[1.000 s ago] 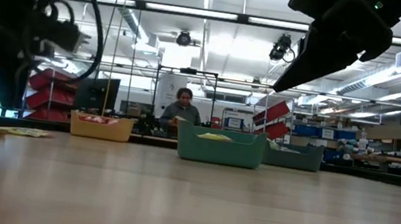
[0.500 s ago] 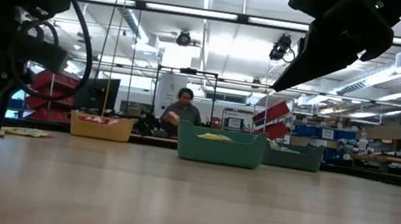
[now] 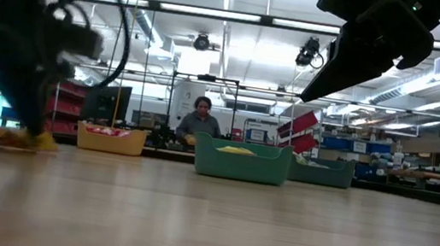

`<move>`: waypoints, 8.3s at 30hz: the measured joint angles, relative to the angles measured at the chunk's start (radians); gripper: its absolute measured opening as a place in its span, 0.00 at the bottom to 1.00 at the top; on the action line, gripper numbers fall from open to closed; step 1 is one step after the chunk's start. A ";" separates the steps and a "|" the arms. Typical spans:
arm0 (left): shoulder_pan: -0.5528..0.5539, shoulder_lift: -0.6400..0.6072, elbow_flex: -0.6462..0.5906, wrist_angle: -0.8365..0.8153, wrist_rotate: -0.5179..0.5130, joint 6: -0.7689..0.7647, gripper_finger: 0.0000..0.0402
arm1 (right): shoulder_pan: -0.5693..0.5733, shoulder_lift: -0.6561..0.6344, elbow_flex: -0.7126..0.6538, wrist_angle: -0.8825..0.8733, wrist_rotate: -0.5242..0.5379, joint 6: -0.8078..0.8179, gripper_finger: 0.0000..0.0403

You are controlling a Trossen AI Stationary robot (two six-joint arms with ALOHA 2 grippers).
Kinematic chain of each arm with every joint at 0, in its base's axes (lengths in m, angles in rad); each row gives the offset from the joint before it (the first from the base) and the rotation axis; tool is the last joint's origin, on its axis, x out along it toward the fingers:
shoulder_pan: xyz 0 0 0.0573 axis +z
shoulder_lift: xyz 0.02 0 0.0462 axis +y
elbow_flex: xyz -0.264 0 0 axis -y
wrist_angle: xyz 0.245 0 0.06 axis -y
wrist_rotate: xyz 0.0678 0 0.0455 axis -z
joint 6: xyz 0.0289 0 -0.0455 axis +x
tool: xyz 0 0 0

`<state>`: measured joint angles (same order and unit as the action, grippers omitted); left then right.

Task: Sort candy
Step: Put the yellow candy into the green bin

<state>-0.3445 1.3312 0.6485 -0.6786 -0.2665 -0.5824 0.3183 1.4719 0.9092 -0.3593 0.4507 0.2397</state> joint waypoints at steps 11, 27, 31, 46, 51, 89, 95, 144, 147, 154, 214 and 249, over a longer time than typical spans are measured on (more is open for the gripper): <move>0.163 0.001 0.252 0.158 -0.038 0.436 0.00 | -0.001 0.000 0.021 -0.174 0.047 0.109 0.14; 0.405 0.360 0.539 0.375 0.131 0.935 0.00 | -0.005 0.000 0.021 -0.228 0.053 0.127 0.14; 0.415 0.464 0.604 0.369 0.105 0.963 0.00 | -0.004 0.000 0.021 -0.234 0.053 0.132 0.14; 0.415 0.529 0.744 0.188 0.085 0.859 0.22 | -0.002 0.000 0.021 -0.243 0.050 0.162 0.24; 0.412 0.527 0.782 0.103 0.157 0.840 0.28 | 0.002 -0.010 0.021 -0.242 0.060 0.161 0.34; 0.202 -0.227 -0.357 1.287 0.128 0.598 0.01 | 0.320 0.136 -0.092 0.078 -0.153 0.593 0.34; 0.187 -0.227 -0.360 1.287 0.132 0.606 0.01 | 0.353 0.234 0.004 0.060 -0.265 0.624 0.44; 0.177 -0.226 -0.360 1.218 0.082 0.655 0.01 | 0.246 0.308 0.362 -0.486 -0.267 0.230 0.32; 0.177 -0.226 -0.360 1.219 0.082 0.655 0.01 | 0.289 0.308 0.307 -0.449 -0.268 0.317 0.39; 0.177 -0.226 -0.360 1.219 0.082 0.652 0.01 | 0.295 0.309 0.189 -0.259 -0.238 0.373 0.39; 0.178 -0.226 -0.144 0.667 0.037 0.544 0.01 | -0.423 0.334 0.365 -0.360 -0.186 -0.077 0.31; 0.197 -0.153 -0.063 -0.094 -0.067 0.125 0.19 | -0.366 0.275 0.334 -0.108 -0.209 -0.191 0.51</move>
<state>-0.1478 1.1786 0.5851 -0.7726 -0.3335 -0.4577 -0.0481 1.7466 1.2434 -0.4677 0.2417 0.0489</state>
